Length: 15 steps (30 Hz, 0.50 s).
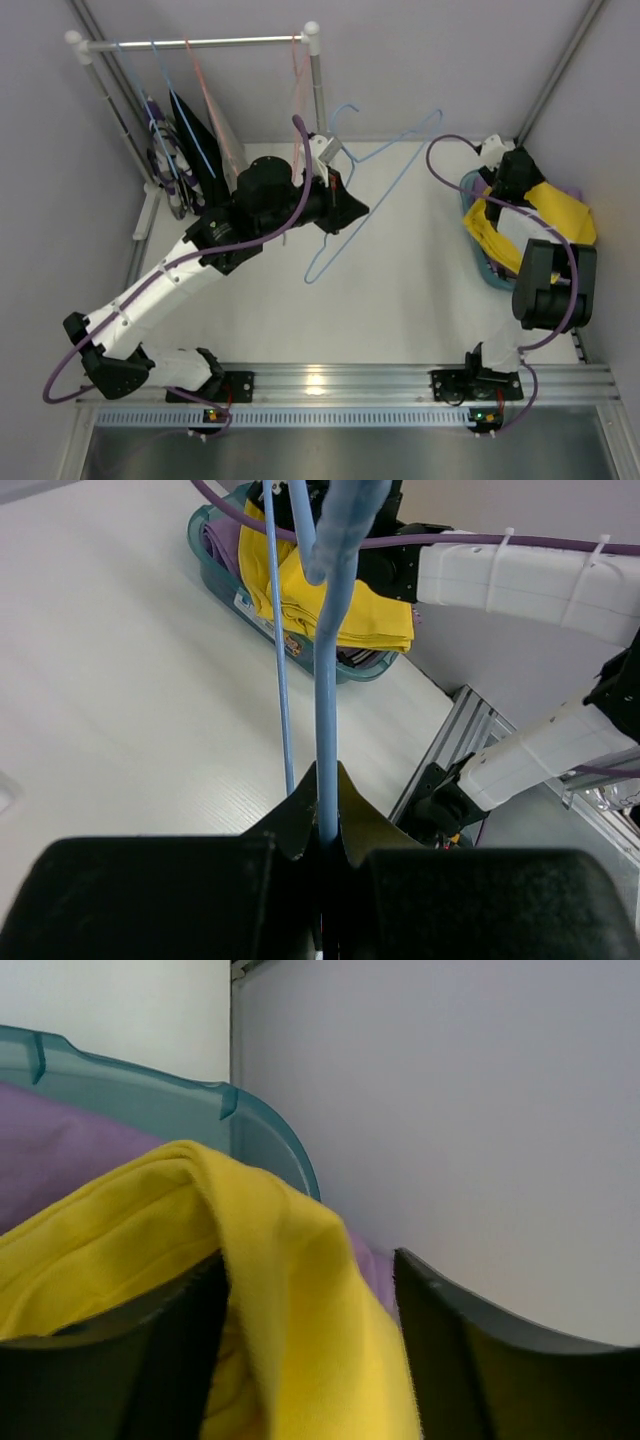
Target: Remove the trousers from the hanger
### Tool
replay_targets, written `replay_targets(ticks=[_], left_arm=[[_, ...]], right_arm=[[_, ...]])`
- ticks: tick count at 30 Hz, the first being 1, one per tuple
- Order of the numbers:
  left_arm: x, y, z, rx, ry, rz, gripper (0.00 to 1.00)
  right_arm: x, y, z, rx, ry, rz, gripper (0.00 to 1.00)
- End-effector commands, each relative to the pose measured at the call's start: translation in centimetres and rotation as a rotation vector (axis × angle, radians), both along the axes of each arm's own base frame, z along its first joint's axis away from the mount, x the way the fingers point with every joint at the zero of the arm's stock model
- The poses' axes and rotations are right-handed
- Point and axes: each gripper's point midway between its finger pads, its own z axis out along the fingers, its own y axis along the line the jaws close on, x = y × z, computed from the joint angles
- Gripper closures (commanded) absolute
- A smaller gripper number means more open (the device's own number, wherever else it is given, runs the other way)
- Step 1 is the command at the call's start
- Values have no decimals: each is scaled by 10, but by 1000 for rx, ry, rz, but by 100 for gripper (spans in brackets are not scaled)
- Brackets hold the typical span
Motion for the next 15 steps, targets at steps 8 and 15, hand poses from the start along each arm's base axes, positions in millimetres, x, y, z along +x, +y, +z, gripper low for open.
replay_targets(ticks=[8,15], left_arm=[[-32,27,34,2,-233,-130,100],[-40,71,19,39,-219,-74,100]], right_arm=[[-21,33,69,169,-170,82,1],[-84,76,173,352,-352,226,1]])
